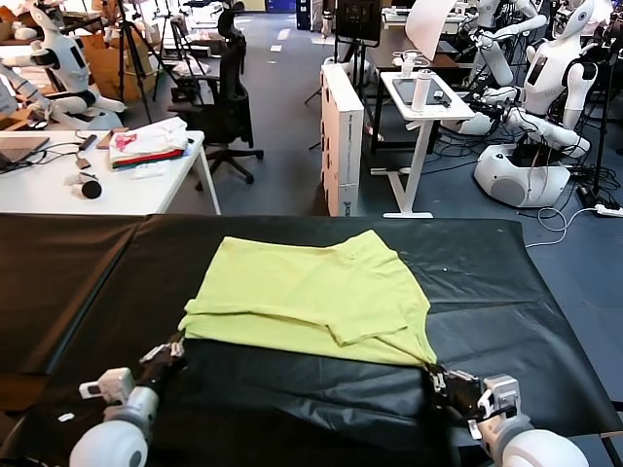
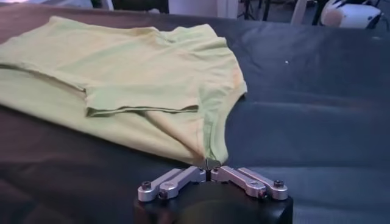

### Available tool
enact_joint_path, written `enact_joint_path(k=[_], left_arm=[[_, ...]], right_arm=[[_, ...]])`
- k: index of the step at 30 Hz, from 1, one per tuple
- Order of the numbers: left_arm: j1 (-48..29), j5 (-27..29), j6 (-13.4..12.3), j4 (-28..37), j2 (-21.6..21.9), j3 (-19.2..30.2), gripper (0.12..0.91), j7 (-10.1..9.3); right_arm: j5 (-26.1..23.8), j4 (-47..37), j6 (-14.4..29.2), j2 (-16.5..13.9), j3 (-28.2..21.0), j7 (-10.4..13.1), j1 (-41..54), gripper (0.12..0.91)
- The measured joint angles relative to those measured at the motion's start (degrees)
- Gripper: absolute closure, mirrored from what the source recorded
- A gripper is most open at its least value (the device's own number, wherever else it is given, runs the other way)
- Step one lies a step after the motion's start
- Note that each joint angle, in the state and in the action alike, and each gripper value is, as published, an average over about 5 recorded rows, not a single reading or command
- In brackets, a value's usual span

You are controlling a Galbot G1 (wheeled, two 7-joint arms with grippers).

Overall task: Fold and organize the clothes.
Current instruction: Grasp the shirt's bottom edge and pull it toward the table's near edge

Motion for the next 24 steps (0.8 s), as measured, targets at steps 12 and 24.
enact_joint_path(k=[12, 24], left_arm=[[8.4, 0.1, -0.7, -4.7, 0.1, -2.6, 0.882, 0.02], [12.8, 0.0, -0.2, -7.3, -0.2, -4.8, 0.874, -1.35]], right_arm=[[-0.2, 3.5, -0.5, -0.5, 1.9, 0.5, -3.9, 0.886], [0.8, 3.9, -0.5, -0.7, 2.2, -0.4, -4.7, 0.765]])
